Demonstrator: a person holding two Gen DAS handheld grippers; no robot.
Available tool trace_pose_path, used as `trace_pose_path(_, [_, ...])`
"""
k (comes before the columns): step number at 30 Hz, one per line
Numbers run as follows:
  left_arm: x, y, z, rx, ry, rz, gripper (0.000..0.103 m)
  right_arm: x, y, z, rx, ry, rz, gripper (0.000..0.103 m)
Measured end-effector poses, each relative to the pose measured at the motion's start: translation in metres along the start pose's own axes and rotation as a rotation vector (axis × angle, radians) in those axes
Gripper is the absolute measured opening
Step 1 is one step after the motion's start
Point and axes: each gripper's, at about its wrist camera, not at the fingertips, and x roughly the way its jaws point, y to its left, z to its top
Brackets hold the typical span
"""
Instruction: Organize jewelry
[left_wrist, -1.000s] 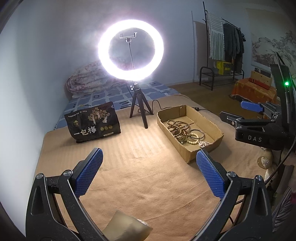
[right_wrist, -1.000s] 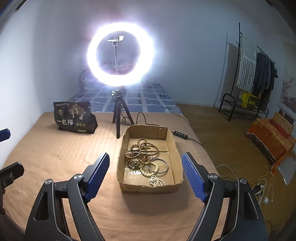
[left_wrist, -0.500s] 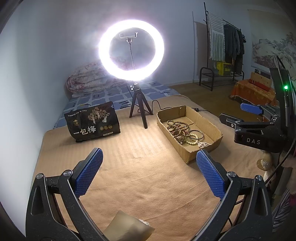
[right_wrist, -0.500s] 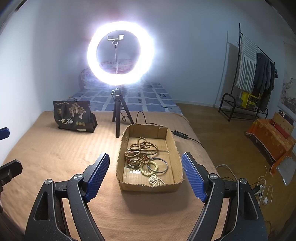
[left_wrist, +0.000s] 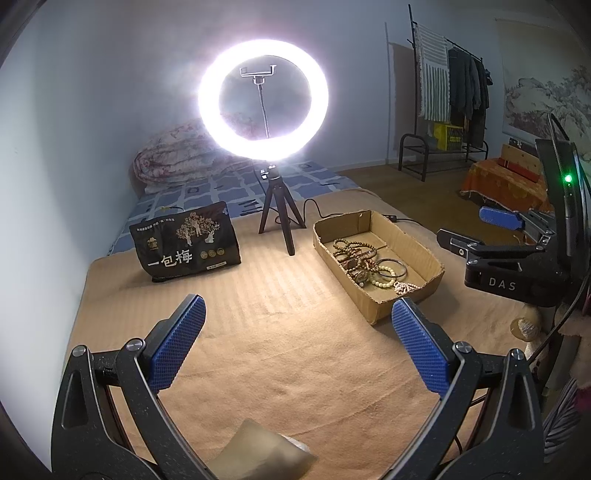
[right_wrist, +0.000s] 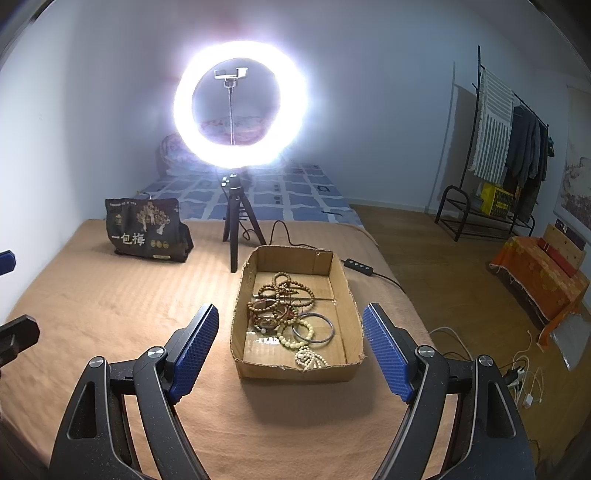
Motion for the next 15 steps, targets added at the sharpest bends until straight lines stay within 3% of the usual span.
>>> trace_pose_path(15, [-0.0041,0.0015,-0.0005,-0.008,-0.001,0.02,0.103,-0.0009,0.001,-0.0019,-0.007,0.002,-0.001,0.08])
